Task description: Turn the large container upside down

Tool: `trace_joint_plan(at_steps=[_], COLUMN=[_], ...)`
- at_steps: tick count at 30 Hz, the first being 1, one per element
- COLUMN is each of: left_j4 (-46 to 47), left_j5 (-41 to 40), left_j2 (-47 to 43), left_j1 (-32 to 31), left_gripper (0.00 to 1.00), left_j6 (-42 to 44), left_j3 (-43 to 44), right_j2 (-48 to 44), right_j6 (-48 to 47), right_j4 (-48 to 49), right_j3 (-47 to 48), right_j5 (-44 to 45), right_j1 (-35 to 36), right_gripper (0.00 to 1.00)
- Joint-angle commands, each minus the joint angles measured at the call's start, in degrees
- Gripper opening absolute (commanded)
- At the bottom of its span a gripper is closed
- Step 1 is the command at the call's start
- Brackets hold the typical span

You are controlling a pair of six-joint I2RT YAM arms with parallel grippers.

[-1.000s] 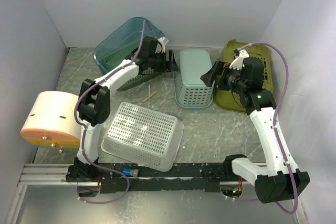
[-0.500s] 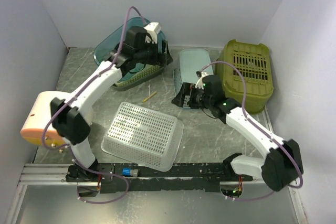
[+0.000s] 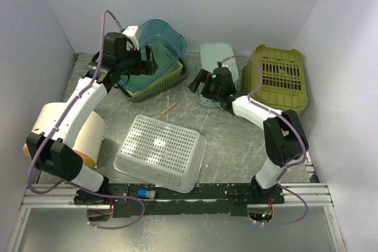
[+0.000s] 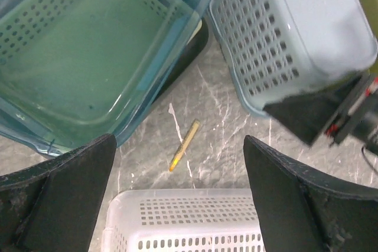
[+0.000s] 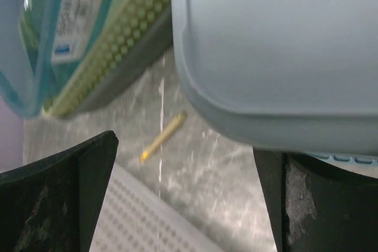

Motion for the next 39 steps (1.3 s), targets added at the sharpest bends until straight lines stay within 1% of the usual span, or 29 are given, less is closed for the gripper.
trace_joint_plan(at_steps=[1, 3, 5, 7, 9, 13, 15, 17, 19, 21, 25, 27, 32, 36, 39], left_j4=[-1.44, 0.36, 2.74, 4.82, 6.68, 9.37, 9.20, 5.96, 0.40, -2.35, -1.75, -1.68, -0.05, 0.57, 1.70], left_j5=[2.15, 2.60, 3.67, 3.17, 1.88, 6.45, 5.80, 3.05, -2.23, -4.68, -5.03, -5.98, -10.23, -12.05, -14.54], left_j2=[0.67, 0.65, 0.26, -0.03, -0.10, 1.69, 3.92, 8.19, 13.69, 18.52, 24.69, 27.35, 31.73, 33.33, 33.54], left_j1=[-0.51, -0.51, -0.59, -0.75, -0.92, -1.17, -1.80, -3.44, -6.34, -7.58, -7.63, -7.71, -7.72, -7.67, -7.58], left_gripper=[1.00, 1.00, 1.00, 1.00, 1.00, 1.00, 1.00, 0.99, 1.00, 1.00, 1.00, 0.97, 0.89, 0.79, 0.78], left_j6=[2.07, 1.58, 1.12, 0.83, 1.53, 3.90, 4.86, 9.07, 15.20, 17.36, 19.85, 21.08, 22.36, 23.74, 25.34], left_j3=[-0.53, -1.70, -3.52, -5.09, -6.47, -7.51, -6.20, -1.67, 4.89, 9.62, 14.24, 16.10, 16.91, 17.70, 17.82], right_j2=[3.94, 6.35, 8.71, 8.89, 7.08, 0.52, -3.89, -8.79, -13.94, -18.45, -25.96, -28.53, -31.80, -31.24, -30.21], right_j6=[1.23, 0.69, -0.02, -0.98, -1.92, -4.38, -5.86, -7.29, -8.16, -8.97, -10.93, -12.10, -13.29, -14.81, -15.60], right_j4=[6.95, 7.38, 5.05, 3.37, 3.04, 0.33, -2.39, -6.12, -8.80, -11.58, -18.54, -21.31, -25.26, -25.88, -26.30], right_j3=[5.87, 8.17, 10.69, 11.45, 10.18, 6.83, 4.95, 3.02, 0.49, -0.85, -0.93, -0.69, -0.36, 0.28, 1.83], right_j5=[5.05, 3.59, 1.54, -1.18, -3.50, -7.39, -7.85, -6.37, -4.50, -2.38, 2.13, 3.98, 7.27, 10.02, 10.74], right_j1=[-2.97, -4.04, -4.91, -5.53, -5.70, -5.72, -5.68, -5.72, -5.80, -5.84, -5.93, -5.98, -6.16, -6.22, -6.44], right_gripper=[1.00, 1.00, 1.00, 1.00, 1.00, 1.00, 1.00, 1.00, 1.00, 1.00, 1.00, 1.00, 1.00, 1.00, 1.00])
